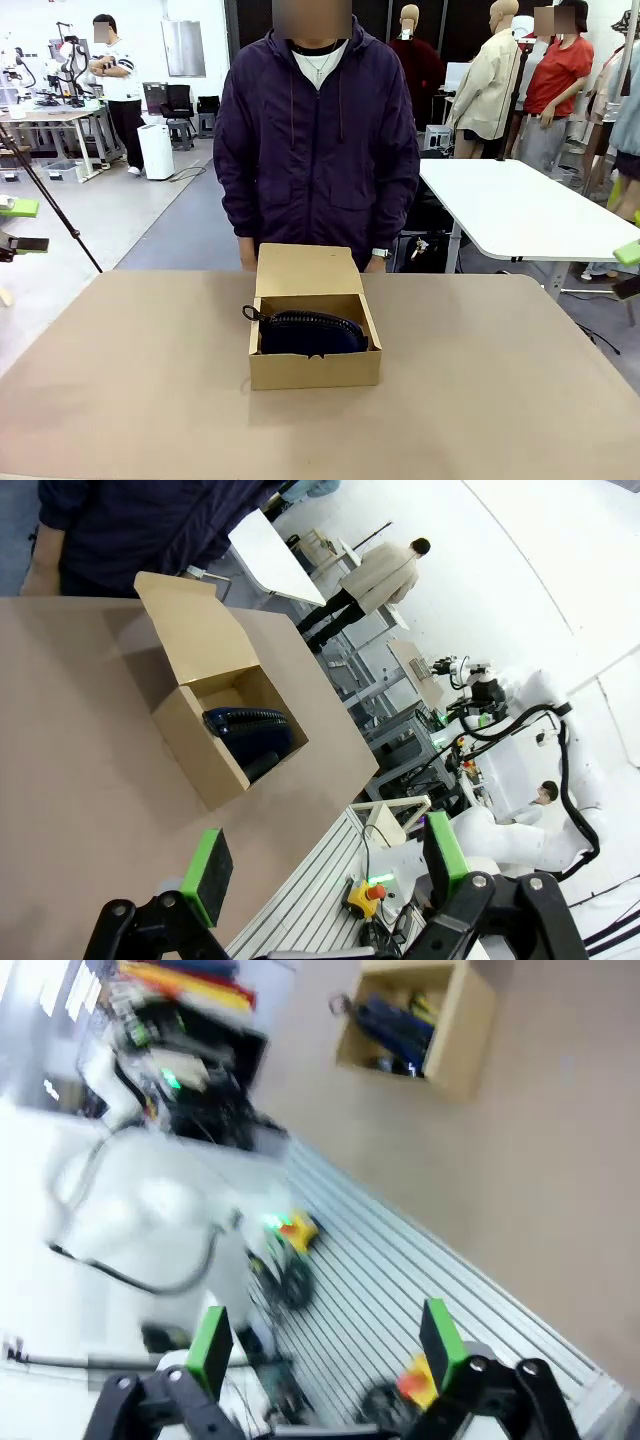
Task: Pack the items into the box.
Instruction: Pick up the item indicated by the person and place it inside the Mailer Box, then close the Mailer Box.
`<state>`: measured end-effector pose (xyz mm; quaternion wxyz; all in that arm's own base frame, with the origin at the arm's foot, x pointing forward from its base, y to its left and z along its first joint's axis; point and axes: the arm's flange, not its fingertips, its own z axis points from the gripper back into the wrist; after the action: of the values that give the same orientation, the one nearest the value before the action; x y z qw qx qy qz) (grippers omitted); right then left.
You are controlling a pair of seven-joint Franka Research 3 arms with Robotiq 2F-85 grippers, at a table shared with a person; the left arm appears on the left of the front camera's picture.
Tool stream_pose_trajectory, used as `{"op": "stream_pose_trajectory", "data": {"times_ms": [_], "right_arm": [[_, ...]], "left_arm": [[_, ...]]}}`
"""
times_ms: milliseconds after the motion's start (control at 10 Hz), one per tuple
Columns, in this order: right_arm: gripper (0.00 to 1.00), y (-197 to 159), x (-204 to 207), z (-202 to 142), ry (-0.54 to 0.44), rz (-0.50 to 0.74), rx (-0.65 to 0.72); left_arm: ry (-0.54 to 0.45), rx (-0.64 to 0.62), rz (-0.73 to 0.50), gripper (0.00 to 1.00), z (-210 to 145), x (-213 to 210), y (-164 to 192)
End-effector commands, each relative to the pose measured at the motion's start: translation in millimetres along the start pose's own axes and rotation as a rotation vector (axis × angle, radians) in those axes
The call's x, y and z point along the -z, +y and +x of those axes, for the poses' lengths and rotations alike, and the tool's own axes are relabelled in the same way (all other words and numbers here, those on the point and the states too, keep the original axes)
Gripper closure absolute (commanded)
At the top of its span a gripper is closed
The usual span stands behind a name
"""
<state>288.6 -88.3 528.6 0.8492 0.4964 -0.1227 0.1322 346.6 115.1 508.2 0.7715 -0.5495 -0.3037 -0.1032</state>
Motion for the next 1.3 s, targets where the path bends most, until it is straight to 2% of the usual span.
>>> {"op": "stream_pose_trajectory", "data": {"times_ms": [0, 100, 200, 1200], "right_arm": [[0.0, -6.0, 38.7, -3.0, -0.687, 0.222, 0.055], [0.0, -9.8, 48.4, 11.2, -0.636, 0.197, -0.015], [0.0, -11.7, 12.1, -9.7, -0.142, 0.07, 0.058], [0.0, -11.7, 12.1, -9.7, -0.142, 0.07, 0.058]], "left_arm": [[0.017, -0.005, -0.002, 0.0, -1.1, -3.4, -2.0], [0.017, -0.005, -0.002, 0.0, -1.1, -3.4, -2.0], [0.017, -0.005, -0.002, 0.0, -1.1, -3.4, -2.0], [0.017, -0.005, -0.002, 0.0, -1.1, -3.4, -2.0]]}}
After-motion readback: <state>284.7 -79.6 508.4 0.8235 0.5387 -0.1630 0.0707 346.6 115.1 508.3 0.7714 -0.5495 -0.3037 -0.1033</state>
